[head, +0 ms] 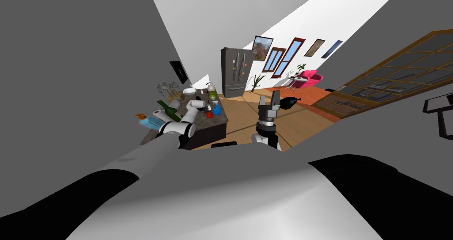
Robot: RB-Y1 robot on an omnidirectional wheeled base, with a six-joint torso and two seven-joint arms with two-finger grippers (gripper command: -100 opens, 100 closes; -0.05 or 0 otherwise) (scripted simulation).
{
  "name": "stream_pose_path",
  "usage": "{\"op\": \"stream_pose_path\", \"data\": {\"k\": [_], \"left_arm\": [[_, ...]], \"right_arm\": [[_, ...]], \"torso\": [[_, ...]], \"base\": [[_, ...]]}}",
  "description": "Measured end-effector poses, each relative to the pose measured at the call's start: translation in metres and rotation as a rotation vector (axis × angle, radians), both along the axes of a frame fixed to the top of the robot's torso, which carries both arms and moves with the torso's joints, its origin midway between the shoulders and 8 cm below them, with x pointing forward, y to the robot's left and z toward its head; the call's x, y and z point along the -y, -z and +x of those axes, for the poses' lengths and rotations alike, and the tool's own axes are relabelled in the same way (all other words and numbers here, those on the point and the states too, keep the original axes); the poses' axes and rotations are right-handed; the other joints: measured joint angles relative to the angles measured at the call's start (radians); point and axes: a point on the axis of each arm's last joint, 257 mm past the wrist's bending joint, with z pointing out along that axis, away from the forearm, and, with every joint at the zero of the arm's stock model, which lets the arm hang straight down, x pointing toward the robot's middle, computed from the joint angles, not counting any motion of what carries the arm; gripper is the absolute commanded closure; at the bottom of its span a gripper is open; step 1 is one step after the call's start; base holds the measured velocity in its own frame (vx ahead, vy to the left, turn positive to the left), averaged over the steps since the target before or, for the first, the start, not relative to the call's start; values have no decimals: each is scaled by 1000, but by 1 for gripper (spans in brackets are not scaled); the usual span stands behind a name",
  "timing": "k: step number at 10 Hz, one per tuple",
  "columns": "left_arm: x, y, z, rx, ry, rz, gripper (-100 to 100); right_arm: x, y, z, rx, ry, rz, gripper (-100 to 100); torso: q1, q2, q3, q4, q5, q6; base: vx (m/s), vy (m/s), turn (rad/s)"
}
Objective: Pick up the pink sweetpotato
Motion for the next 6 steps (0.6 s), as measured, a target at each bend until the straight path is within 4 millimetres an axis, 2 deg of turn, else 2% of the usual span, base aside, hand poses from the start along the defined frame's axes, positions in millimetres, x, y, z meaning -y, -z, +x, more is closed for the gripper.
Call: {"op": "stream_pose_path", "data": {"k": [6], "left_arm": [[-22, 6, 2, 4, 51, 0, -100]], "right_arm": [[0, 0, 0, 0, 0, 0, 0]], "torso": [[0, 0, 0, 0, 0, 0]], "base": [[18, -91, 85]]}}
